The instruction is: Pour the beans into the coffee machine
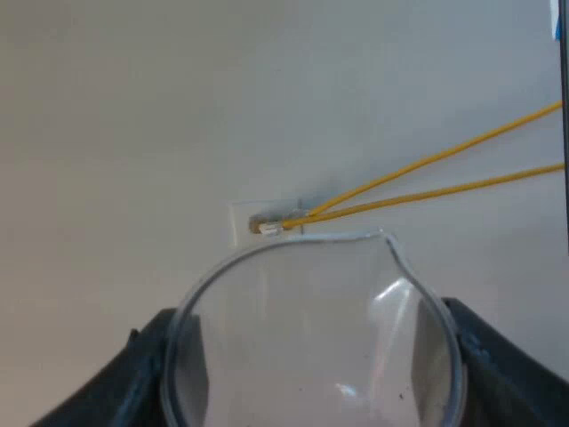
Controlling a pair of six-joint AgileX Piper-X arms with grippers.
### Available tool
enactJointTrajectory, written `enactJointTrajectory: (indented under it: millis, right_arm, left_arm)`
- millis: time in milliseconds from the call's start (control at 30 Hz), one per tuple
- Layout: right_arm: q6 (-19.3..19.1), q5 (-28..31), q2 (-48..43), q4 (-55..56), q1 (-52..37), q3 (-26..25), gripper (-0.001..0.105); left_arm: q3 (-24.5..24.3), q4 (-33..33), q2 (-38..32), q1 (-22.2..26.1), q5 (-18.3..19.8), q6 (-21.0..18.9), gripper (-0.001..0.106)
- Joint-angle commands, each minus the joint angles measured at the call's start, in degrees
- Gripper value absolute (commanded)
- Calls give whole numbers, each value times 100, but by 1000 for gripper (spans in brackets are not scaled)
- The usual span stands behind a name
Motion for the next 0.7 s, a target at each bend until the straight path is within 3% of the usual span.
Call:
enactJointTrajectory:
  millis: [33, 367, 533, 700]
  right_arm:
    - [-45, -9, -23, -85, -25, -52, 74]
    - [-29, -9, -23, -85, -25, -52, 74]
    - [-29, -9, -23, -85, -25, -52, 74]
    - [-29, -9, -23, -85, -25, -52, 74]
  left_arm:
    - [-38, -104, -26, -25, 7, 302, 1]
    - [-12, -212, -26, -25, 53, 976, 1]
    - [-13, -212, -26, -25, 358, 1236, 1]
    - [-13, -212, -26, -25, 434, 1556, 1]
